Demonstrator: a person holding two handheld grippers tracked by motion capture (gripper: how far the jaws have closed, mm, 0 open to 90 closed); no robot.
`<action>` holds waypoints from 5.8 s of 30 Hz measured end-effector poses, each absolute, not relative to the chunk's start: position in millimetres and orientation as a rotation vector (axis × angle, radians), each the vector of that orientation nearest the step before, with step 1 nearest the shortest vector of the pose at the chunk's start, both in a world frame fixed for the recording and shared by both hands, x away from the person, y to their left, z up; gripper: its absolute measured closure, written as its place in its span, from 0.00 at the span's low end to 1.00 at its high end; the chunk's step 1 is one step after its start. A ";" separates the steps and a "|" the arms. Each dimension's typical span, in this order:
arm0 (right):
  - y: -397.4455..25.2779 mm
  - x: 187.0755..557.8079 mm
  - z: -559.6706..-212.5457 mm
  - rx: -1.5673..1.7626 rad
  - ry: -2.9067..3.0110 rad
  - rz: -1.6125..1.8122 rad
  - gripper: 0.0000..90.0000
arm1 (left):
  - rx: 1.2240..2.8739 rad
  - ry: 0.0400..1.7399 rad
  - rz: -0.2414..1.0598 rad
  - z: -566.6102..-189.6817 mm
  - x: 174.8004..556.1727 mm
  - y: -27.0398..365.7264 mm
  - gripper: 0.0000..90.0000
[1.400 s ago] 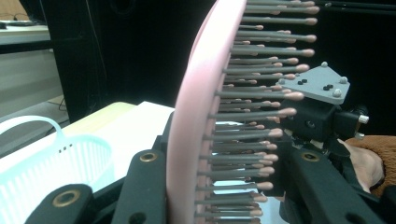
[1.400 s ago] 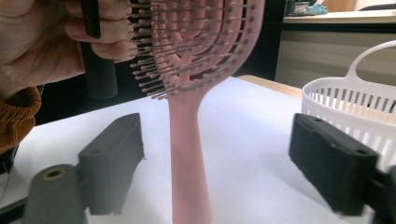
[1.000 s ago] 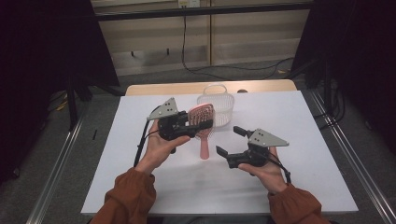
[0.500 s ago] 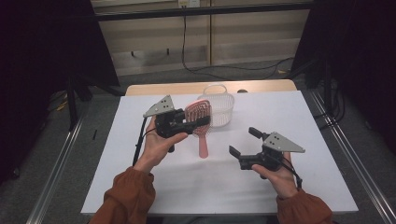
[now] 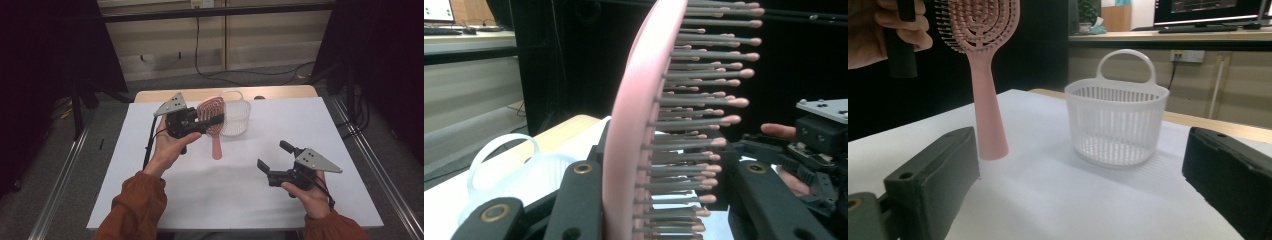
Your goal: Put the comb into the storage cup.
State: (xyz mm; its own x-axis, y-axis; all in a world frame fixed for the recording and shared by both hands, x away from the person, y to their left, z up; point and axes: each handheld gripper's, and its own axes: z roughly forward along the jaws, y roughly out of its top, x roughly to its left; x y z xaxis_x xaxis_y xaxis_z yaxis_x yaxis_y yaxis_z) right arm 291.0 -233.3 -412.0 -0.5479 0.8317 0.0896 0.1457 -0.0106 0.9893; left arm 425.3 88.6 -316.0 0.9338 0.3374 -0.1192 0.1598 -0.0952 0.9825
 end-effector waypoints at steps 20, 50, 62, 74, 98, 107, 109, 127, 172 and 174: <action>-266.0 268.2 -420.3 1.105 1.624 1.467 0.00 | 1.646 0.467 0.226 -312.8 453.2 87.8 0.70; -281.6 251.1 -426.3 1.100 1.574 1.392 0.00 | 1.613 0.432 0.333 -281.8 469.6 71.0 0.70; -281.6 253.8 -427.7 1.097 1.563 1.388 0.00 | 1.584 0.448 0.344 -277.0 478.9 57.4 0.70; -281.2 253.5 -428.8 1.101 1.569 1.393 0.01 | 1.574 0.459 0.357 -263.4 488.3 48.2 0.70; -281.6 252.4 -429.5 1.095 1.571 1.394 0.01 | 1.544 0.499 0.436 -272.6 509.7 17.9 0.70; -282.1 251.5 -429.8 1.099 1.578 1.396 0.00 | 1.552 0.529 0.452 -283.9 514.1 17.2 0.70; -281.9 251.6 -429.8 1.097 1.579 1.397 0.00 | 1.558 0.527 0.454 -286.1 513.8 15.7 0.70; -280.9 252.0 -430.6 1.088 1.597 1.402 0.00 | 1.594 0.509 0.462 -306.0 520.4 1.4 0.70; -279.6 251.9 -434.4 1.083 1.654 1.394 0.00 | 1.700 0.600 0.418 -370.5 528.9 4.4 0.69; -279.4 251.9 -434.3 1.083 1.655 1.394 0.00 | 1.706 0.610 0.426 -370.1 530.4 10.1 0.68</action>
